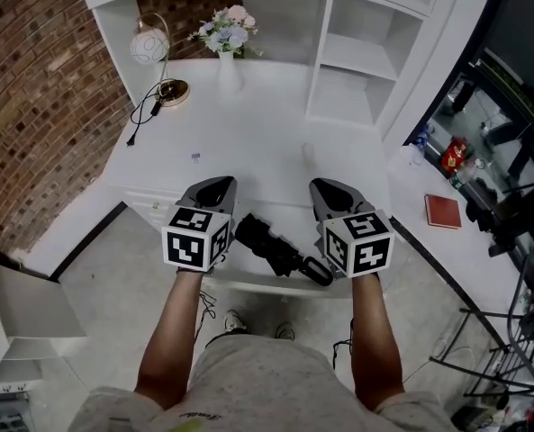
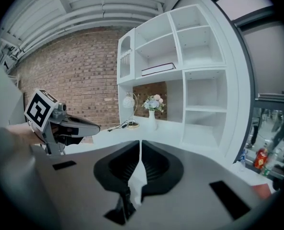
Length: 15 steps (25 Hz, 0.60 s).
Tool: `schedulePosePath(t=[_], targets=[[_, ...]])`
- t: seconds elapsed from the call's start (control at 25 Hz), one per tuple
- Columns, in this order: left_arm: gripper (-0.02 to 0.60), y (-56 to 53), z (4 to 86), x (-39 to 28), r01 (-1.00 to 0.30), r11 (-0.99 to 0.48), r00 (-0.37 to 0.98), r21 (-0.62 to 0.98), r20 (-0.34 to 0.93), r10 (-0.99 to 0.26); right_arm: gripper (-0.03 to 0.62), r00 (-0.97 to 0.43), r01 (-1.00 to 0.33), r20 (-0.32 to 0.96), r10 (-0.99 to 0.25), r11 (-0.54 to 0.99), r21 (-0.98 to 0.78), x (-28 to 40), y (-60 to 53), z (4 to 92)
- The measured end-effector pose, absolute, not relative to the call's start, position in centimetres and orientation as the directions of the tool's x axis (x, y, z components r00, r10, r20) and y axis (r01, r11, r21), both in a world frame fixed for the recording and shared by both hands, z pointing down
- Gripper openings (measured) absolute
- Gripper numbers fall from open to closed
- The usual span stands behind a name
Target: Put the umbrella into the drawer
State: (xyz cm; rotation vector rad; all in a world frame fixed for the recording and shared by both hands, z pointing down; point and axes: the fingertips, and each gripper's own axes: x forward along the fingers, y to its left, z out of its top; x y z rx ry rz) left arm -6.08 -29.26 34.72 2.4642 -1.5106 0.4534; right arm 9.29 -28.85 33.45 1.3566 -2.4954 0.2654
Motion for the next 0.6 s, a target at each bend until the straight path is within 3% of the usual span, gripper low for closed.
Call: schedulePosePath(t=[0.6], targets=[[-0.003, -28.43, 34.51, -6.06, -0.893, -0.451, 0.421, 0.006, 0.370, -0.829, 0.018, -0.527, -0.834, 0.351, -0.774, 0.551, -0.035, 8.86, -28.08, 34.07]])
